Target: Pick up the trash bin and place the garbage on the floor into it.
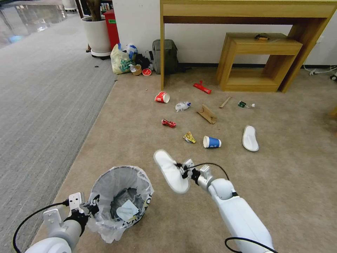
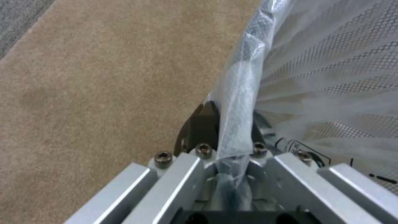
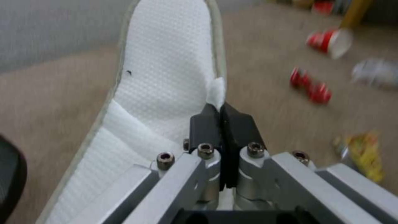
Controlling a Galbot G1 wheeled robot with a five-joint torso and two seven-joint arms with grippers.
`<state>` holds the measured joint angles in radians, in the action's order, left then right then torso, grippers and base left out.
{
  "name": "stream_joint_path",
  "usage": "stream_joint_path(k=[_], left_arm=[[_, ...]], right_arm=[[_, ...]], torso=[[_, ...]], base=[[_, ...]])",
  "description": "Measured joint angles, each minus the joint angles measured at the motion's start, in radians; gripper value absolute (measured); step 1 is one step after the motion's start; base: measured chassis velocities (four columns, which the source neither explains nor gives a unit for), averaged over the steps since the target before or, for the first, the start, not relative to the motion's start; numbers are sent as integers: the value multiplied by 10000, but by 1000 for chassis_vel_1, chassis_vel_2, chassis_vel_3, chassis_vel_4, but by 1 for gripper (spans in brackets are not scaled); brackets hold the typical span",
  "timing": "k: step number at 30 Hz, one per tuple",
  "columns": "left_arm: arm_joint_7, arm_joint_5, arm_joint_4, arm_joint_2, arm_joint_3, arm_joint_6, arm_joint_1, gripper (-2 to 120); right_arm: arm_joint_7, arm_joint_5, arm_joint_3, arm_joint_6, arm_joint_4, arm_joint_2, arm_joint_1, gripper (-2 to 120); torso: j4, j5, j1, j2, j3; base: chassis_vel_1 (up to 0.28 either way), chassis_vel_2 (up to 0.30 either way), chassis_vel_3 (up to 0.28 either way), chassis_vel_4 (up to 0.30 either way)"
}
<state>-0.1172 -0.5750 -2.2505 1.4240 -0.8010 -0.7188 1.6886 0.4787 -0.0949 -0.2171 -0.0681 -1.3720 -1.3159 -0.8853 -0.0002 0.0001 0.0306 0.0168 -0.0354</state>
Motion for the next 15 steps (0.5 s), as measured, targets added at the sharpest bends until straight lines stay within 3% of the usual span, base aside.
stream_joint_path(k=[6, 9, 15], left_arm=[[0, 42, 70, -193, 25, -3, -56, 0], [-41, 42, 139, -411, 66, -28, -168, 0], [-152, 21, 205, -649, 134, -109, -297, 0]], right_arm=[[-102, -165, -30, -95, -1092, 172, 224, 0], [-275, -857, 175, -479, -2181, 295, 963, 0], [-467, -1808, 658, -947, -3191, 266, 1814, 0]], torso=[[-1, -1, 0, -1, 0], [0, -2, 0, 0, 0], [1, -3, 0, -1, 0]], base=[[0, 0, 0, 0], [0, 0, 0, 0], [0, 0, 0, 0]])
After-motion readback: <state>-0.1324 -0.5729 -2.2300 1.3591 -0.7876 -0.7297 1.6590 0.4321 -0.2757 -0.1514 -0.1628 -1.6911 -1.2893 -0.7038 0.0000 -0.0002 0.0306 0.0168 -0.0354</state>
